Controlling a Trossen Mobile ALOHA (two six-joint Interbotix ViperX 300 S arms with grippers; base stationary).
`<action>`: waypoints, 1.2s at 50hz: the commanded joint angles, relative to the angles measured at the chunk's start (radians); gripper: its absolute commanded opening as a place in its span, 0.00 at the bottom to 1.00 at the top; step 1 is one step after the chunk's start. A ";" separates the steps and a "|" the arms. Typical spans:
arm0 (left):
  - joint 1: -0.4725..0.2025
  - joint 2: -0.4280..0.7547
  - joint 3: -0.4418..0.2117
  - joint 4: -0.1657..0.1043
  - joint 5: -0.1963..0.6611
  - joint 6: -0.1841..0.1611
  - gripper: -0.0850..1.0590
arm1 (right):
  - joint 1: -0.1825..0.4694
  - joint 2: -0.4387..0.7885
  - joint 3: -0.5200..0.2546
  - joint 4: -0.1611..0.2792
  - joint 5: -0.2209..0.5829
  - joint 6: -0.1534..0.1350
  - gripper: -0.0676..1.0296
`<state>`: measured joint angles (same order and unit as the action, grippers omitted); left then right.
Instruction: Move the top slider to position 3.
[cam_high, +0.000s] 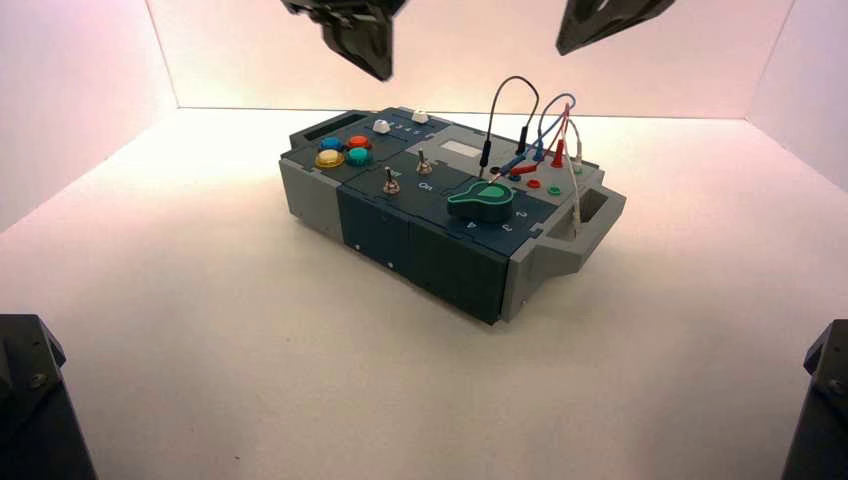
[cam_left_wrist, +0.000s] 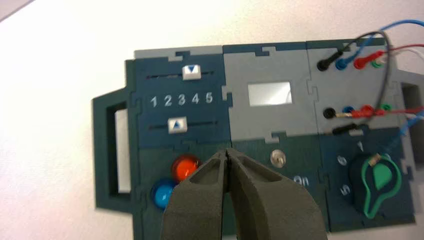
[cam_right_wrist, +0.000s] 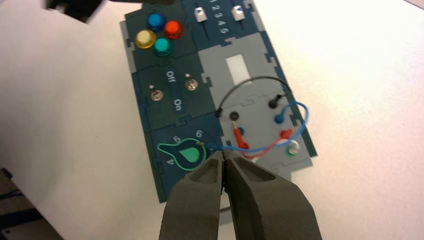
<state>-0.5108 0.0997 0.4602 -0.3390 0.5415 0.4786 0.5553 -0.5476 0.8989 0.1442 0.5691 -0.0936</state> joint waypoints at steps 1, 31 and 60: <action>-0.014 0.032 -0.067 -0.003 -0.006 0.008 0.05 | -0.008 -0.026 0.000 0.002 -0.008 0.003 0.04; -0.023 0.258 -0.296 0.000 0.057 0.012 0.05 | -0.063 -0.035 0.032 0.002 -0.058 0.011 0.04; -0.025 0.356 -0.391 0.011 0.074 0.017 0.05 | -0.075 -0.038 0.025 0.000 -0.061 0.008 0.04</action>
<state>-0.5292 0.4679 0.1012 -0.3298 0.6182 0.4909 0.4832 -0.5783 0.9480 0.1442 0.5154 -0.0874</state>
